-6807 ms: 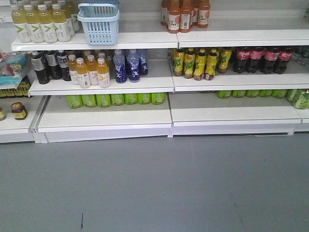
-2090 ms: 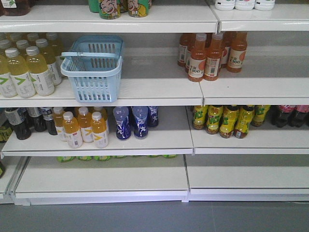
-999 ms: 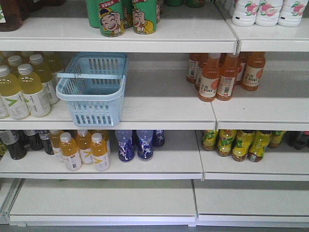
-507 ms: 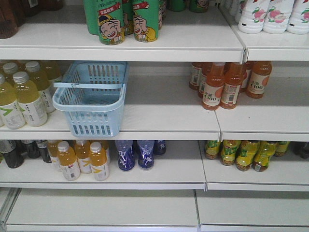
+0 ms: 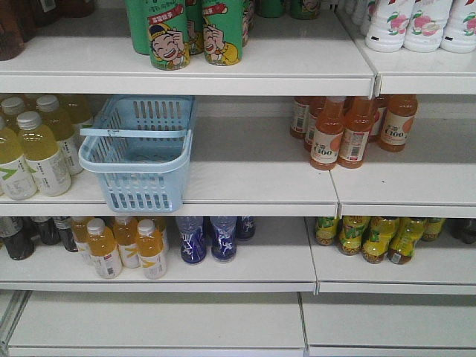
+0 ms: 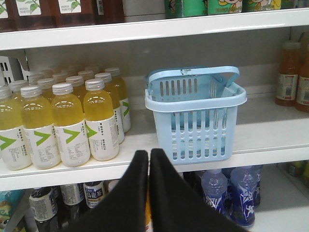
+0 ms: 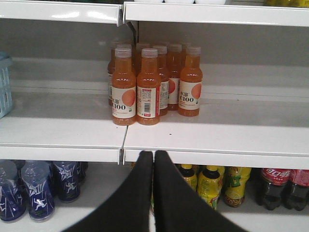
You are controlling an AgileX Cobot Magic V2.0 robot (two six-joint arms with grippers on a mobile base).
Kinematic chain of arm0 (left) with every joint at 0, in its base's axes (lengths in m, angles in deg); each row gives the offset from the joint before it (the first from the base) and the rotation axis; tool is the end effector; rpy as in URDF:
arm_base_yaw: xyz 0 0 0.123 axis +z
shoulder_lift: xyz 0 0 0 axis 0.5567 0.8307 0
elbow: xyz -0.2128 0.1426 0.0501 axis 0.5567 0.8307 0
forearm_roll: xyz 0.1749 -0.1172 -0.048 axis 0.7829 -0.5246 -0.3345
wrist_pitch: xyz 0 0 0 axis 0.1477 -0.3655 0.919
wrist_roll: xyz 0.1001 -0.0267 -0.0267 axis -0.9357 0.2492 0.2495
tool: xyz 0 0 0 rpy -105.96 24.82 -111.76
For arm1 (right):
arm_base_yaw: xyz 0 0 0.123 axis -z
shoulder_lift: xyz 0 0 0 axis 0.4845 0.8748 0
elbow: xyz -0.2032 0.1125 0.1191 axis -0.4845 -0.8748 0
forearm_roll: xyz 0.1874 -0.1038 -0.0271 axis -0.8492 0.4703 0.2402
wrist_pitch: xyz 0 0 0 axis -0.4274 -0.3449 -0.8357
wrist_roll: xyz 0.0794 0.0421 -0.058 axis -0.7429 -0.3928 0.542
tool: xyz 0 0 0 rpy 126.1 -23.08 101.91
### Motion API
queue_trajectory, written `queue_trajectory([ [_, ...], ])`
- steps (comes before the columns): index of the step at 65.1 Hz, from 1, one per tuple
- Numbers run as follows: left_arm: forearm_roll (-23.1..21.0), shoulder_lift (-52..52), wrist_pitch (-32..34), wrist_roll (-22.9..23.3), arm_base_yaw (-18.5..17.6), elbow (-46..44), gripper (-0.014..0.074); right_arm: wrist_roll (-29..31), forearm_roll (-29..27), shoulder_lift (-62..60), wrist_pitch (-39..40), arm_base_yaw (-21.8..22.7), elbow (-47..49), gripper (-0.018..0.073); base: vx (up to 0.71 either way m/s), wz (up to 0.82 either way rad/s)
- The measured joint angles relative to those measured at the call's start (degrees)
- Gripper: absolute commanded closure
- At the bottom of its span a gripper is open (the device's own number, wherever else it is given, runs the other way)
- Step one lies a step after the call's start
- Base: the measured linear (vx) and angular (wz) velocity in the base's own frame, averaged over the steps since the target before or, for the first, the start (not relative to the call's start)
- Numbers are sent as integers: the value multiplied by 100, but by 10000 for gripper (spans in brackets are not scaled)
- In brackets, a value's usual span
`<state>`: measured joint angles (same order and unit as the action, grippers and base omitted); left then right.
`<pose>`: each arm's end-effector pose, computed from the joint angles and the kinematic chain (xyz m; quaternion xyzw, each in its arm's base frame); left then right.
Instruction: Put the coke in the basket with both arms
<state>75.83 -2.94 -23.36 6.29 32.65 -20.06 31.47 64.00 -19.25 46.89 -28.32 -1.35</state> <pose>0.0611 -0.0015 0.1958 0.0058 0.7140 -0.0100 0.7000 0.0603 -0.0019 0.1916 -0.0059 0.7307 -0.0208 0.6824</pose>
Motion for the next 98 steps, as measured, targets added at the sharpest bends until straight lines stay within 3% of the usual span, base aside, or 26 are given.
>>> queue_trajectory([
  [52,0,0,215,10,0,0,602,0,0,0,0,0,0,568,0,0],
  [58,-75,0,510,251,0,-21,602,0,0,0,0,0,0,568,0,0],
  [64,-150,52,342,490,0,-353,602,0,0,0,0,0,0,568,0,0],
  [80,-166,1576,-8,577,0,-1807,602,0,0,0,0,0,0,568,0,0],
  [98,-167,2947,59,596,0,-2019,602,0,0,0,0,0,0,568,0,0],
])
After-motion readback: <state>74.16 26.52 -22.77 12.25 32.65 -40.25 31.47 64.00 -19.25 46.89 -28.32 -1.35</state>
